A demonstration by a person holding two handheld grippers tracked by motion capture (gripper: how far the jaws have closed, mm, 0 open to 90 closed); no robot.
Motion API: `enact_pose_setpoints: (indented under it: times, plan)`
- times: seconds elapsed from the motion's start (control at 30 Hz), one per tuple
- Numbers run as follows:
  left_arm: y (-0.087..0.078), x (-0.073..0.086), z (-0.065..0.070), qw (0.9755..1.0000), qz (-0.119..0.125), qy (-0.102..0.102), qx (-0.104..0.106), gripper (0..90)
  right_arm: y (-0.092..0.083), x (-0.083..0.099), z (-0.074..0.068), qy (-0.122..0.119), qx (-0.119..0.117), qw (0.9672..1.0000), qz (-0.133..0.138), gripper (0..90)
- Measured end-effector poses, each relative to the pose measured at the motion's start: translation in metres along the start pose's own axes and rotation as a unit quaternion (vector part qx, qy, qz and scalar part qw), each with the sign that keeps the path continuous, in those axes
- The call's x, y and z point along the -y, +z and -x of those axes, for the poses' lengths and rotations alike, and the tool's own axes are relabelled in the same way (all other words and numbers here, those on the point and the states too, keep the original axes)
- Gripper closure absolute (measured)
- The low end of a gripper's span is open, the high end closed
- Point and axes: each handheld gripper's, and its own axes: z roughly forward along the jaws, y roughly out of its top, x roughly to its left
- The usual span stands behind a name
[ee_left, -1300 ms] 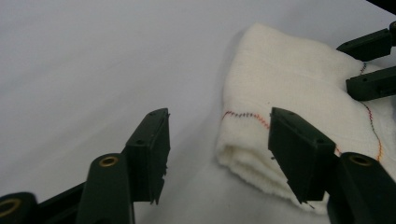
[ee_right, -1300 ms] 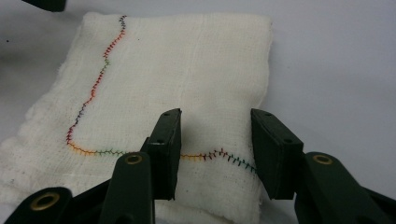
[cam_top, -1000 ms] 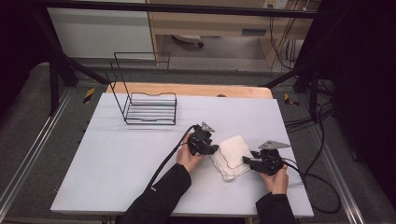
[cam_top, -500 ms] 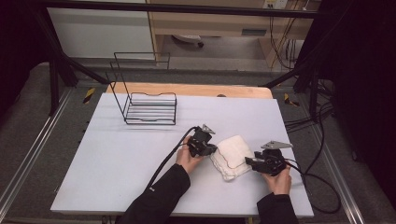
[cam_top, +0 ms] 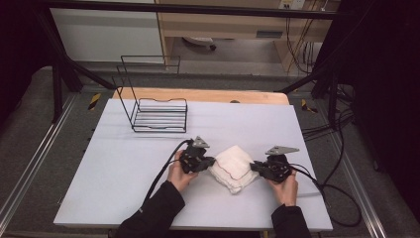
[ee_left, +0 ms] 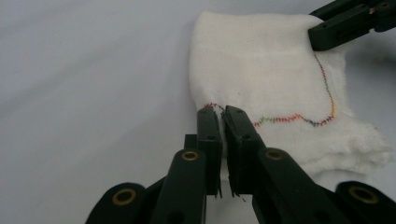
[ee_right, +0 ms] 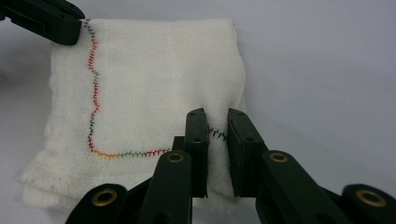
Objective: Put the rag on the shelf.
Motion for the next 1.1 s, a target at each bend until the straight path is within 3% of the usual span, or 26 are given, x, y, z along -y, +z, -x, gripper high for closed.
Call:
enact_pose_setpoints:
  times: [0.1,0.13,0.17,0.23,0.33,0.43,0.5,0.57,0.63,0.73,0.83,0.93,1.0,1.1]
  plan:
    - [-0.013,0.014,-0.002,0.9999,0.003,-0.013,-0.005,85.0,0.011,-0.008,-0.009,-0.012,-0.024,0.9996,0.003,79.1]
    - [-0.025,0.029,-0.003,0.9996,0.004,-0.024,-0.014,85.0,0.016,-0.011,-0.013,-0.013,-0.037,0.9992,0.002,78.8]
    - [-0.025,0.029,-0.003,0.9996,0.004,-0.024,-0.014,84.8,0.016,-0.011,-0.013,-0.013,-0.037,0.9992,0.002,78.8]
    - [-0.036,0.046,-0.001,0.9988,0.014,-0.044,-0.017,84.6,0.028,-0.016,-0.021,-0.029,-0.048,0.9984,-0.004,78.3]
    - [-0.038,0.051,0.002,0.9992,0.012,-0.030,-0.023,83.8,0.035,-0.018,-0.026,-0.029,-0.048,0.9984,-0.009,76.8]
    - [-0.038,0.041,0.000,0.9993,0.015,-0.013,-0.033,77.8,0.033,-0.016,-0.027,-0.032,-0.030,0.9990,0.006,65.1]
    - [-0.038,0.036,-0.002,0.9991,0.020,-0.012,-0.034,67.3,0.026,-0.016,-0.027,-0.038,-0.024,0.9988,0.021,59.7]
    - [-0.035,0.016,-0.011,0.9985,0.025,0.000,-0.049,57.0,0.018,-0.016,-0.027,-0.037,-0.010,0.9986,0.037,49.2]
    - [-0.033,0.010,-0.015,0.9982,0.025,-0.001,-0.054,49.0,0.010,-0.013,-0.026,-0.024,-0.002,0.9986,0.047,46.4]
    - [-0.020,-0.009,-0.025,0.9985,0.028,-0.006,-0.046,44.1,0.005,-0.007,-0.023,-0.009,0.008,0.9988,0.047,39.7]
    - [-0.003,-0.019,-0.029,0.9983,0.017,0.009,-0.054,37.9,0.005,-0.003,-0.022,-0.008,0.017,0.9990,0.042,33.7]
    - [0.012,-0.023,-0.032,0.9987,0.009,0.003,-0.051,39.1,0.007,-0.002,-0.021,-0.008,0.023,0.9988,0.042,28.5]
    - [0.028,-0.026,-0.034,0.9986,-0.012,-0.001,-0.052,43.1,0.006,-0.001,-0.021,-0.011,0.023,0.9988,0.042,27.1]
    - [0.036,-0.028,-0.033,0.9989,-0.006,-0.004,-0.047,51.9,0.005,-0.001,-0.022,-0.008,0.026,0.9988,0.042,26.8]
